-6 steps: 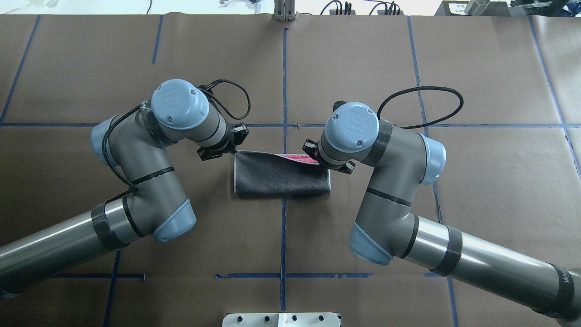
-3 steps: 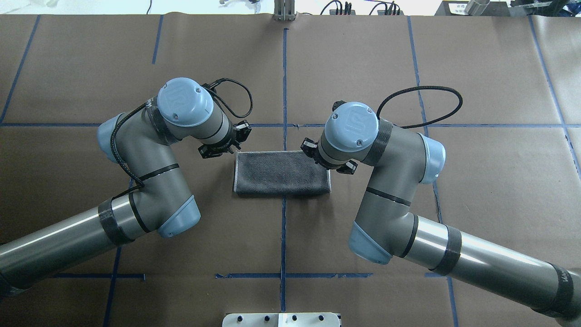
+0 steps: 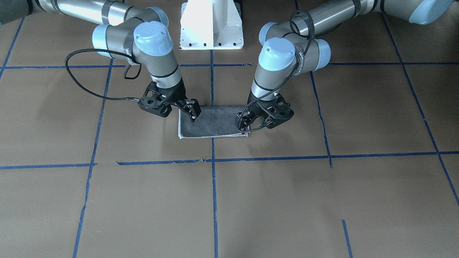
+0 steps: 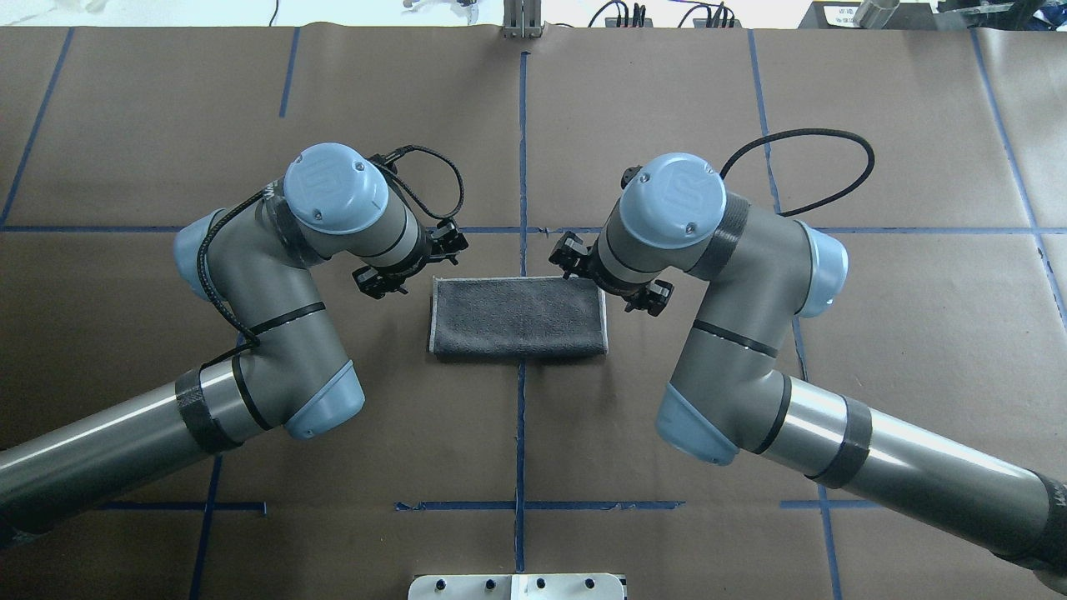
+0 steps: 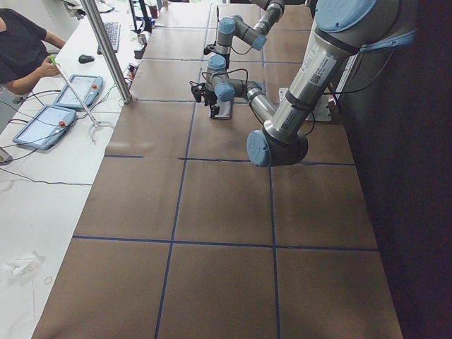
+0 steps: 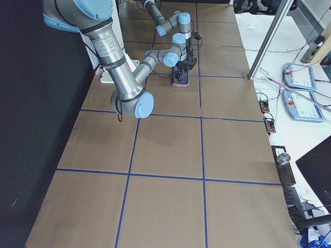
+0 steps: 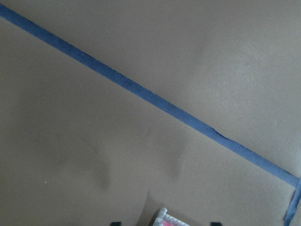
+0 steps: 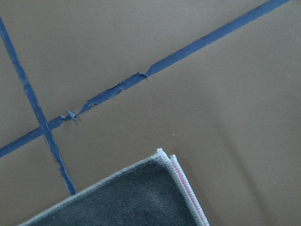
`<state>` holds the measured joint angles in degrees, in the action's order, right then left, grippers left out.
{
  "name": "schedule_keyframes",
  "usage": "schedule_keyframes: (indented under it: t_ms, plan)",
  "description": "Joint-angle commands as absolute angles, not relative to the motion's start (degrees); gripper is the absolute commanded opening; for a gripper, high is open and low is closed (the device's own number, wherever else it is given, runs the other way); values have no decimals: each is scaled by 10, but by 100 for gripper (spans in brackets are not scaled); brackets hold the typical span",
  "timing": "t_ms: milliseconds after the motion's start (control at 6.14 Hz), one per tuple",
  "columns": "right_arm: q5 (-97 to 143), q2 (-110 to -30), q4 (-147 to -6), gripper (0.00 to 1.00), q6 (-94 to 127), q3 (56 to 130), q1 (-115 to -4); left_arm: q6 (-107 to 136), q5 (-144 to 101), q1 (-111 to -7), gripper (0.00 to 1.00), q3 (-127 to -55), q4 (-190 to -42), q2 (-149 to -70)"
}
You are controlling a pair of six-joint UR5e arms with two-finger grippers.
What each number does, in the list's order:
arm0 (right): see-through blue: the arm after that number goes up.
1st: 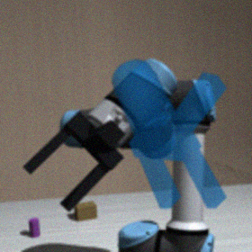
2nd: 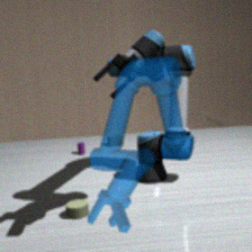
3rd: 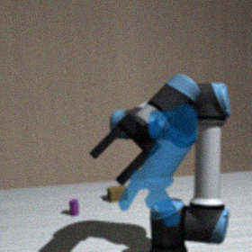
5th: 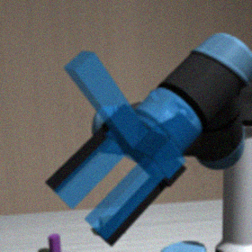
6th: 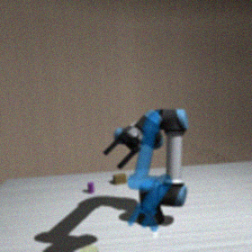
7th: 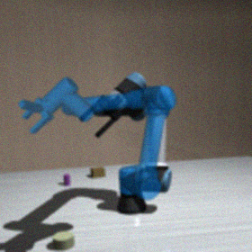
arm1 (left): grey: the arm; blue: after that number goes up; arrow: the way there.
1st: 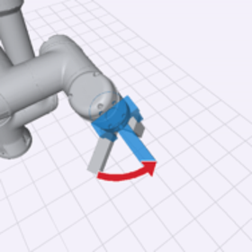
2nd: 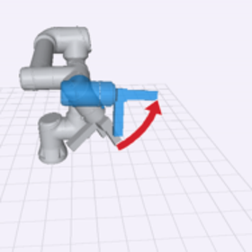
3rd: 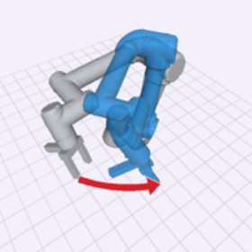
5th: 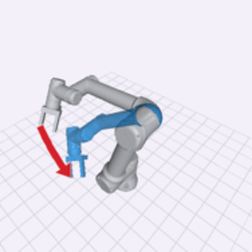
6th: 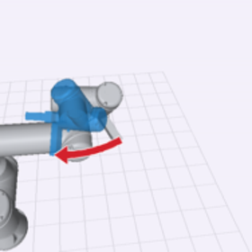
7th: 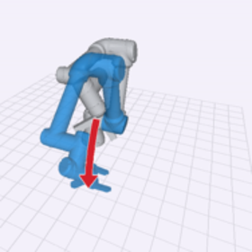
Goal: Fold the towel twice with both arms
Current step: 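Raise the right gripper away while the left gripper moves to the towel's end, then grasp the end of the folded towel nearest the left gripper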
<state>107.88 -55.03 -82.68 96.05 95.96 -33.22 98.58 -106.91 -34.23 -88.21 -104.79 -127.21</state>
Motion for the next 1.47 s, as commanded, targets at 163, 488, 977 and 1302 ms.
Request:
schedule_keyframes:
  t_ms: [163,488,977,1302]
  plan:
    - [1125,-582,-830,100,934,1002,-366,1074,-1094,-321,83,-893,-1045,-1259]
    - [1143,-584,-831,100,930,1002,-380,1105,-1093,-308,82,-896,-1045,-1256]
    - [1142,-585,-832,100,931,1003,-376,1106,-1093,-298,76,-912,-1046,-1237]
    - [1142,-586,-832,100,931,1005,-377,1106,-1093,-282,72,-911,-1046,-1232]
